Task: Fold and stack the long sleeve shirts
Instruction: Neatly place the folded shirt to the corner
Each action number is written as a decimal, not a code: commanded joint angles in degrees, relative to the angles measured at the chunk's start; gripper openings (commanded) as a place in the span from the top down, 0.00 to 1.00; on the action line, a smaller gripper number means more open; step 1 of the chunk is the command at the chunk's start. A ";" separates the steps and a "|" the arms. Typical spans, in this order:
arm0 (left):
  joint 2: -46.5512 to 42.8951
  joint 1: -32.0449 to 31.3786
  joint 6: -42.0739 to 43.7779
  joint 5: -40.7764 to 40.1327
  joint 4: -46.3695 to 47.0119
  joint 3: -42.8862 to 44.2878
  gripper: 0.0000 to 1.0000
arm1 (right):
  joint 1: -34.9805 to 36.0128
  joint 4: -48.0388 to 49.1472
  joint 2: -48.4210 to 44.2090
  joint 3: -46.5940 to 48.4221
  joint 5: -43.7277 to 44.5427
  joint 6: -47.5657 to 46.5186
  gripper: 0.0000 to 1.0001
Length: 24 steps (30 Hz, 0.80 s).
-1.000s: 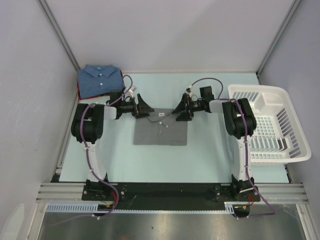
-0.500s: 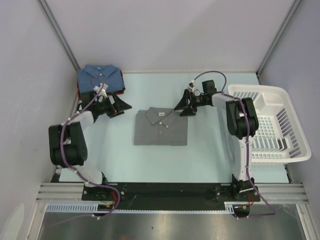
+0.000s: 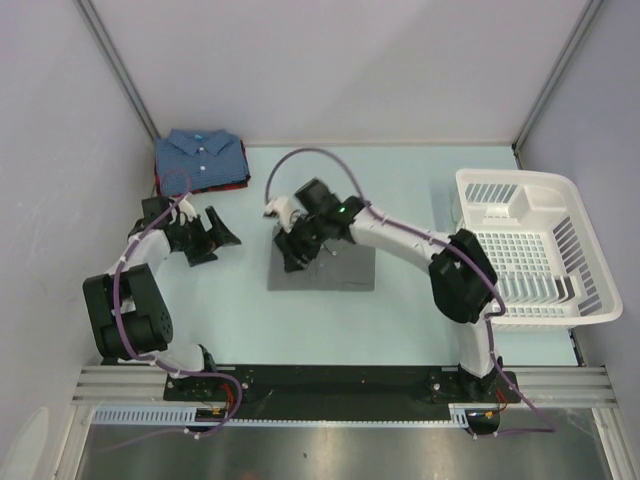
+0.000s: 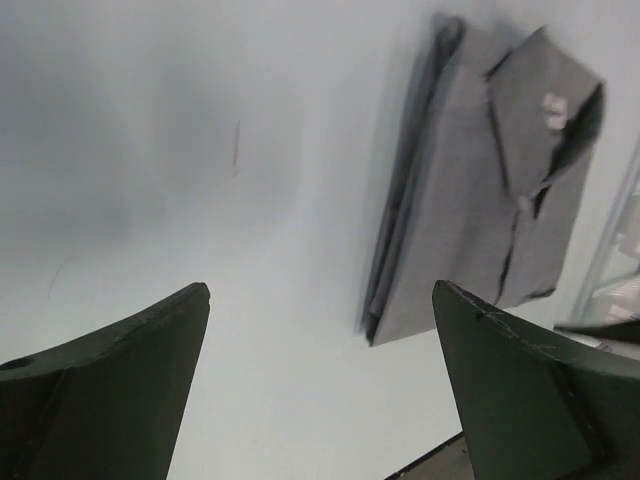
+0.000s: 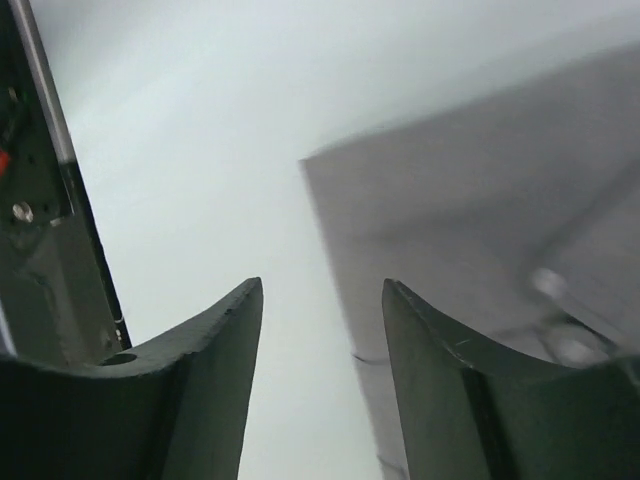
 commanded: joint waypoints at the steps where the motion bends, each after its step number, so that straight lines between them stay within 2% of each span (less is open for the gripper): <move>1: -3.96 0.05 2.73 -7.68 -4.22 -3.33 0.00 | 7.97 -1.67 1.60 2.89 13.93 -9.69 0.48; 3: -4.84 0.05 3.17 -8.21 -3.78 -4.30 0.01 | 11.65 -0.53 3.88 3.50 15.88 -11.87 0.50; 9: -5.20 0.05 3.17 -10.32 -3.60 -4.39 0.01 | 15.80 1.58 10.82 6.32 19.05 -13.65 0.51; 16: -5.90 0.05 2.47 -9.88 -3.25 -4.65 0.01 | 15.72 4.91 13.73 6.76 24.32 -15.49 0.56; 22: -6.25 0.05 2.56 -9.62 -3.07 -5.18 0.01 | 15.72 6.32 14.70 4.22 24.50 -16.02 0.57; 24: -5.81 0.23 2.56 -9.80 -2.89 -5.44 0.01 | 15.72 6.94 14.87 2.99 24.50 -16.20 0.62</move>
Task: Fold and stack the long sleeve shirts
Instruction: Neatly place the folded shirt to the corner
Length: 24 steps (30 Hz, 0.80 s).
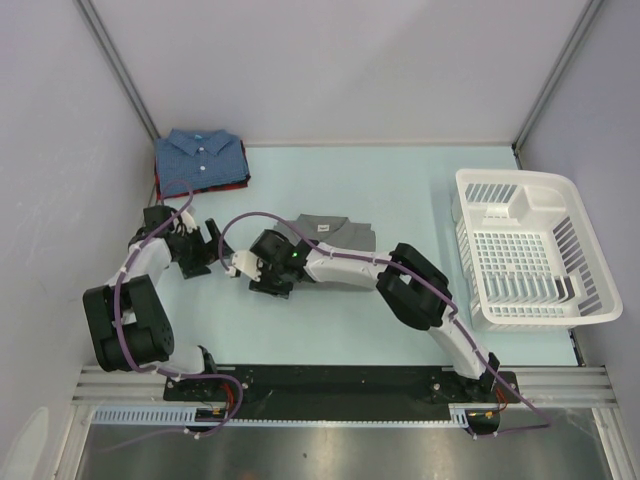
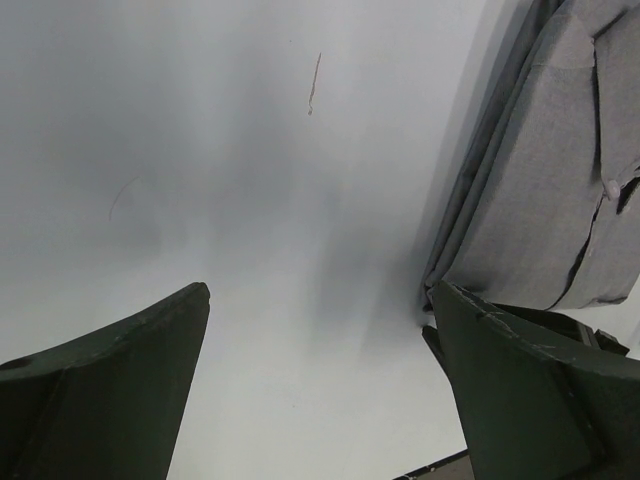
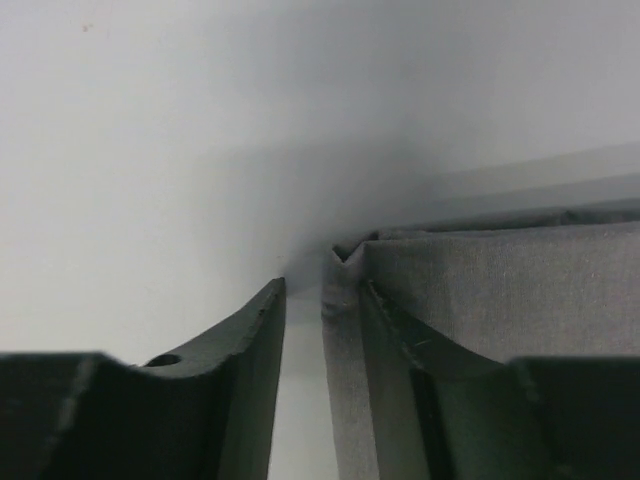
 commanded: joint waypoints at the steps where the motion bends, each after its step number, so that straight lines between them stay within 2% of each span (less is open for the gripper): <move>1: -1.57 0.16 0.52 -0.14 1.06 -0.61 0.01 | -0.21 3.62 0.52 -1.70 1.79 -1.36 0.64; 2: -1.48 0.16 0.52 -0.13 1.32 -0.79 0.01 | -0.30 3.80 0.43 -1.96 1.71 -1.18 0.67; 6: -0.78 0.25 0.26 5.12 2.82 -2.19 0.01 | -0.91 4.24 -1.41 -2.40 1.18 0.92 1.00; 9: -0.34 0.25 -0.96 15.04 6.15 -4.82 0.00 | -2.23 5.29 -5.01 -2.93 -2.50 2.59 1.00; 10: -0.43 0.16 -1.93 20.47 10.08 -6.92 0.01 | -2.67 5.73 -6.06 -3.02 -3.30 3.12 1.00; 12: -0.87 0.25 -7.08 24.55 15.45 -9.48 0.01 | -3.72 6.08 -8.35 -3.89 -5.41 4.17 1.00; 13: -0.78 0.25 -9.38 28.04 21.74 -12.10 0.01 | -4.16 6.52 -9.14 -4.42 -5.67 4.70 1.00; 15: -0.17 0.07 -16.74 30.88 28.28 -14.40 0.01 | -5.21 8.10 -11.34 -5.91 -6.64 6.02 1.00; 16: 0.53 -0.19 -19.05 31.85 34.40 -16.41 0.01 | -5.57 8.37 -11.87 -7.14 -6.99 6.29 1.00; 23: 3.08 -3.97 -28.46 33.08 47.71 -19.68 0.01 | -6.89 9.77 -16.00 -10.05 -11.47 7.87 1.00; 24: 3.44 -4.32 -32.48 34.22 50.34 -20.55 0.01 | -6.89 9.86 -16.35 -10.22 -11.65 7.87 1.00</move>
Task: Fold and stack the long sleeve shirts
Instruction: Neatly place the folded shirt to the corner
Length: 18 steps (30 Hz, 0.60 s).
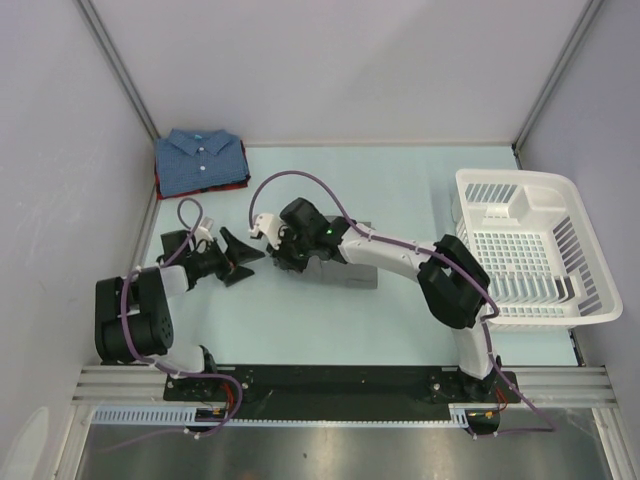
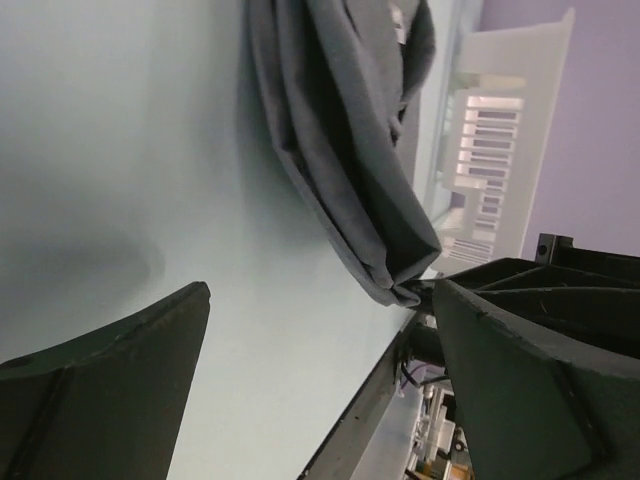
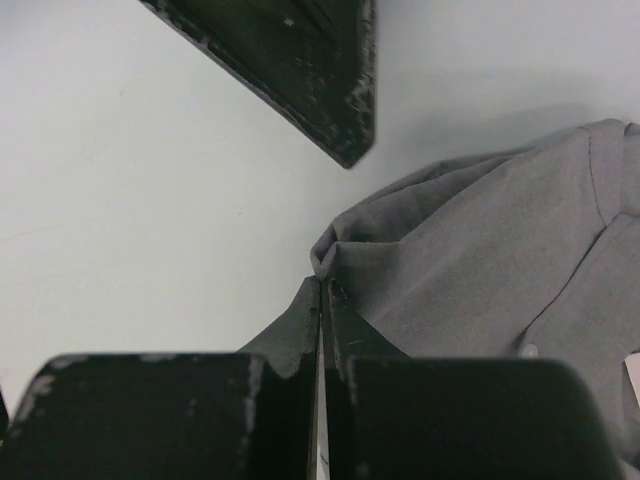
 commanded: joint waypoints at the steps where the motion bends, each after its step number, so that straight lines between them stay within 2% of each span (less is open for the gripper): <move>1: 1.40 -2.16 -12.97 6.01 19.88 -2.22 0.01 | 0.02 2.74 -3.90 -1.22 -3.61 1.34 1.00; 3: 2.37 -2.25 -18.34 6.63 24.74 -3.36 0.01 | -0.07 2.82 -4.16 -1.57 -4.22 1.51 1.00; 8: 4.13 -3.91 -20.20 3.74 25.73 -3.46 0.01 | 0.10 3.26 -3.73 -2.19 -4.05 0.46 1.00; 15: 11.24 -11.99 -23.36 -1.10 27.13 0.05 0.00 | 0.10 3.88 -2.76 -1.57 -3.53 0.28 1.00; 18: 14.23 -13.06 -24.59 -4.07 27.13 1.64 0.01 | 0.10 3.97 -2.76 -1.14 -3.26 0.20 1.00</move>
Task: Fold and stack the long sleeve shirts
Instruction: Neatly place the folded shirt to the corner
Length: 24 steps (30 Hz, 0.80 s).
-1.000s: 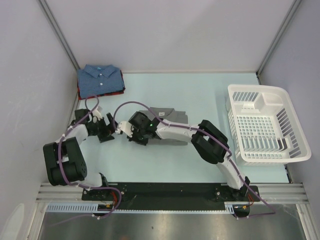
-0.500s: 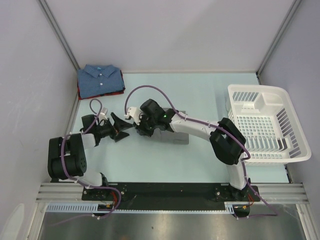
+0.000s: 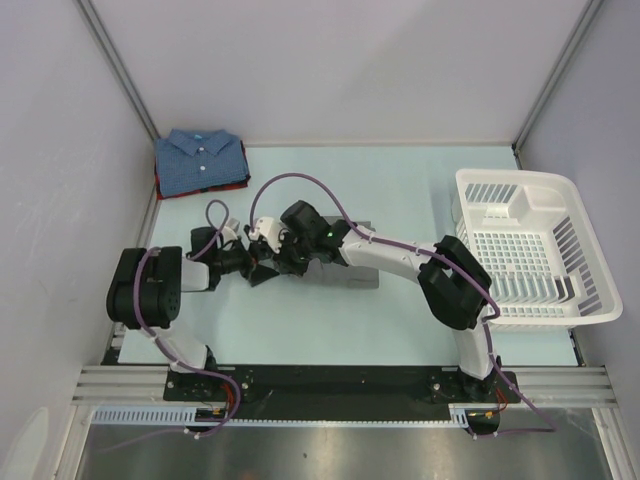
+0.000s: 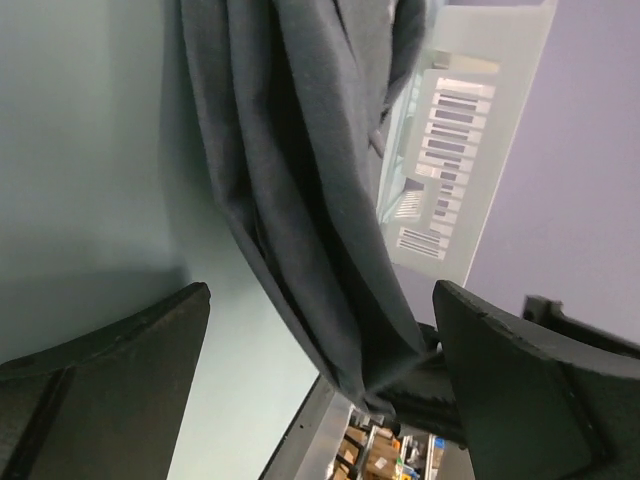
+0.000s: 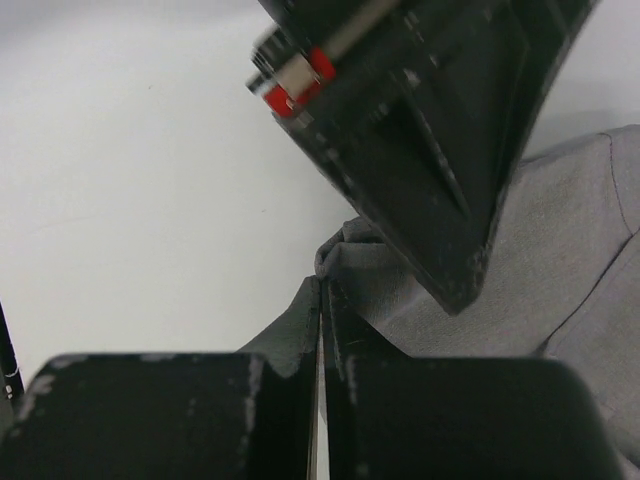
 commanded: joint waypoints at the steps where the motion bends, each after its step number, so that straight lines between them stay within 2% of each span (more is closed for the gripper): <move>1: 4.16 -1.78 -3.20 -4.55 3.33 3.76 0.01 | 0.28 2.74 -1.25 1.25 -0.35 -0.50 1.00; 4: 7.24 -4.06 -2.33 -4.82 4.03 6.48 0.11 | 0.02 3.10 -0.99 1.60 0.17 -0.33 1.00; 5: 7.94 -4.24 -2.15 -4.90 4.03 7.62 0.20 | -0.16 3.18 -0.64 1.86 0.26 -0.24 1.00; 7: 10.05 -4.77 -2.14 -4.99 4.12 8.77 0.28 | -0.34 3.45 -0.11 2.65 0.53 -0.24 1.00; 9: 11.20 -5.12 -1.71 -5.25 4.21 10.26 0.41 | -0.77 3.88 0.68 3.27 0.61 0.11 1.00; 12: 12.26 -5.56 1.44 -6.65 2.46 12.72 0.72 | -1.65 3.36 1.74 4.76 0.35 -0.15 1.00; 13: 12.26 -5.56 3.29 -7.53 0.28 13.77 0.93 | -1.92 3.10 2.00 5.72 0.44 -0.41 1.00; 14: 11.91 -5.56 5.48 -10.15 -4.88 16.83 1.00 | -2.35 2.92 2.35 5.99 0.44 -0.16 1.00; 15: 11.73 -5.65 11.07 -11.83 -7.98 18.86 1.00 | -3.40 2.49 2.53 6.26 0.35 0.37 0.93; 16: 11.73 -5.73 14.09 -13.50 -14.88 21.23 1.00 | -4.11 2.13 2.62 6.52 0.35 1.42 0.87; 17: 12.77 -6.00 16.81 -15.43 -17.73 26.65 1.00 | -4.90 1.69 2.62 6.70 0.18 1.95 0.79; 18: 13.57 -6.00 21.97 -16.06 -21.07 29.92 1.00 | -5.86 0.73 2.10 6.44 -0.26 2.13 0.61; 20: 15.67 -6.00 25.96 -17.73 -28.11 38.54 1.00 | -9.29 -0.59 1.48 5.83 -1.66 2.39 0.42; 21: 16.38 -6.00 29.90 -19.39 -29.09 41.35 1.00 | -10.52 -2.77 1.30 5.82 -2.28 2.48 0.23; 23: 17.87 -5.82 34.05 -20.98 -35.24 49.76 1.00 | -15.09 -4.89 1.21 6.08 -2.99 3.18 0.05; 24: 18.84 -5.56 37.03 -22.81 -35.86 52.08 1.00 | -16.84 -6.56 1.21 6.26 -3.25 3.62 0.00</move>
